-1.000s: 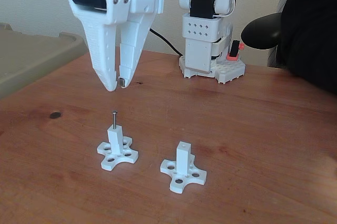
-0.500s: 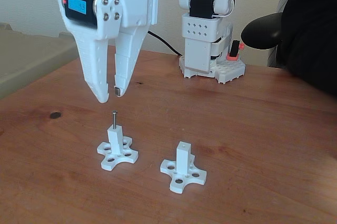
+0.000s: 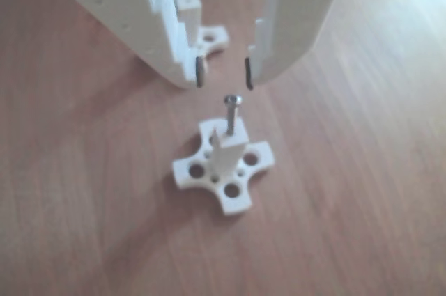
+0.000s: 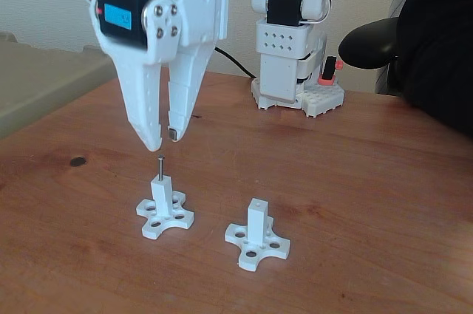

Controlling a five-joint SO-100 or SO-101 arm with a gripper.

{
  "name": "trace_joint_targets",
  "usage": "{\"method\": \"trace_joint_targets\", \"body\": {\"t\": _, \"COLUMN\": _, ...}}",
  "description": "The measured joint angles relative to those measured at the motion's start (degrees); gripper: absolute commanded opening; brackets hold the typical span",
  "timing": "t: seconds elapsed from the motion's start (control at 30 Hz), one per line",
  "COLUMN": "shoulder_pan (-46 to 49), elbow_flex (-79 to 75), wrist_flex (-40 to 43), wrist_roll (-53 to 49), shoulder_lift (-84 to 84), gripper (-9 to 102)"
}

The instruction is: Grab the screw and set it in the hole.

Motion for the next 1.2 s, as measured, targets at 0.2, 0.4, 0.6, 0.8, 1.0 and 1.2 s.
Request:
{"method": "trace_joint_targets", "body": {"t": 0.2, "shoulder_pan": 0.0, "elbow_flex": 0.0, "wrist_flex": -1.2, "wrist_roll": 0.0, "shoulder_lift": -0.1, "gripper": 7}}
{"method": "trace_joint_targets", "body": {"t": 0.4, "shoulder_pan": 0.0, "elbow_flex": 0.0, "wrist_flex": -1.2, "wrist_roll": 0.0, "shoulder_lift": -0.1, "gripper": 7}}
{"method": "trace_joint_targets", "body": {"t": 0.6, "shoulder_pan": 0.0, "elbow_flex": 0.0, "wrist_flex": -1.2, "wrist_roll": 0.0, "shoulder_lift": -1.2, "gripper": 8}}
{"method": "trace_joint_targets", "body": {"t": 0.8, "shoulder_pan": 0.0, "elbow_flex": 0.0, "wrist_flex": -1.2, "wrist_roll": 0.0, "shoulder_lift": -1.5, "gripper": 8}}
{"method": "trace_joint_targets", "body": {"t": 1.0, "shoulder_pan": 0.0, "elbow_flex": 0.0, "wrist_flex": -1.8, "wrist_roll": 0.0, "shoulder_lift": -1.5, "gripper": 8}}
{"method": "trace_joint_targets", "body": {"t": 1.2, "shoulder_pan": 0.0, "elbow_flex": 0.0, "wrist_flex": -2.9, "wrist_roll": 0.0, "shoulder_lift": -2.2, "gripper": 8}}
